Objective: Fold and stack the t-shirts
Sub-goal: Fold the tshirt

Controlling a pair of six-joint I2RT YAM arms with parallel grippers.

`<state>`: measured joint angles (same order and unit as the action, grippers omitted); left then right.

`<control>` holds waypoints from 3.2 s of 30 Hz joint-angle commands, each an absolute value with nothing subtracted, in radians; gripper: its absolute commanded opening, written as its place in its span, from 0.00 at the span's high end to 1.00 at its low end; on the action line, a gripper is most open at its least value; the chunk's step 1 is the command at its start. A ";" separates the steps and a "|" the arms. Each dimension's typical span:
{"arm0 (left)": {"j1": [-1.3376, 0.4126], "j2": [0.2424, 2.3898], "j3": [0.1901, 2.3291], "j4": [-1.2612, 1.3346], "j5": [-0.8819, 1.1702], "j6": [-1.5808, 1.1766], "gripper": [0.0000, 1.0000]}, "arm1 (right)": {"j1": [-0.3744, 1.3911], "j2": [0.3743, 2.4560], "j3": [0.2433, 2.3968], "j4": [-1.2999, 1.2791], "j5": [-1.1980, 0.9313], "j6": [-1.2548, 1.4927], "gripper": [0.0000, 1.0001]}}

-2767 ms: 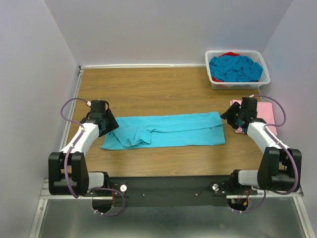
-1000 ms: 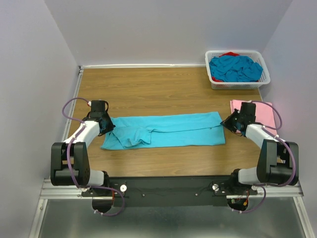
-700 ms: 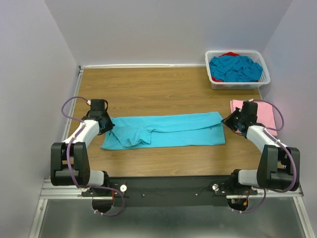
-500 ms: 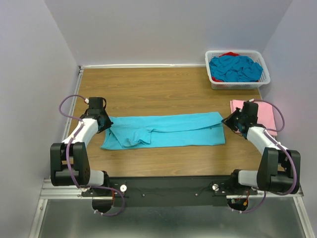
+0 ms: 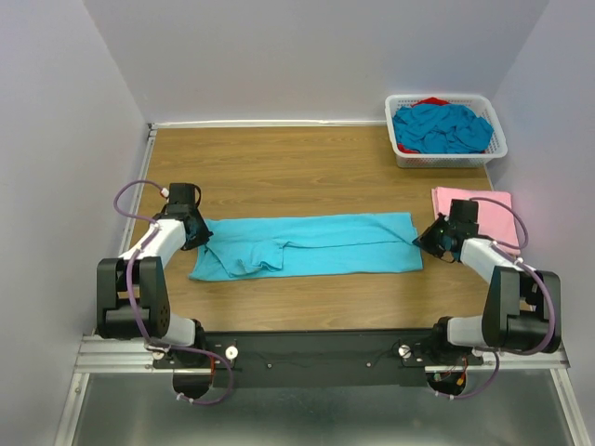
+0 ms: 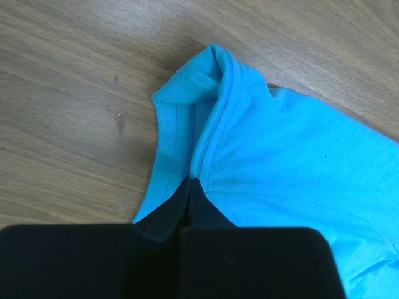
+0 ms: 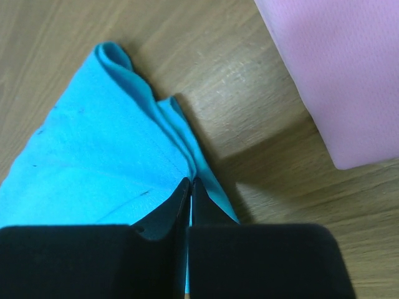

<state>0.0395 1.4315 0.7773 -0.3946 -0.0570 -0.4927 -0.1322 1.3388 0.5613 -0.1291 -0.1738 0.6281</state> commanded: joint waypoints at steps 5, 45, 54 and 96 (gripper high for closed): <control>0.049 1.434 0.801 -0.417 -0.120 -0.480 1.00 | -0.138 1.361 0.584 -0.166 -0.144 0.595 0.87; 0.075 1.497 0.859 -0.440 -0.207 -0.480 1.00 | -0.166 1.704 0.726 0.084 -0.267 0.678 0.62; 0.075 1.491 0.877 -0.422 -0.176 -0.476 0.89 | -0.163 1.671 0.762 0.081 -0.409 0.614 0.59; -0.334 1.063 0.673 -0.365 0.063 -0.620 0.26 | 0.119 1.456 0.727 -0.031 -0.528 0.639 0.57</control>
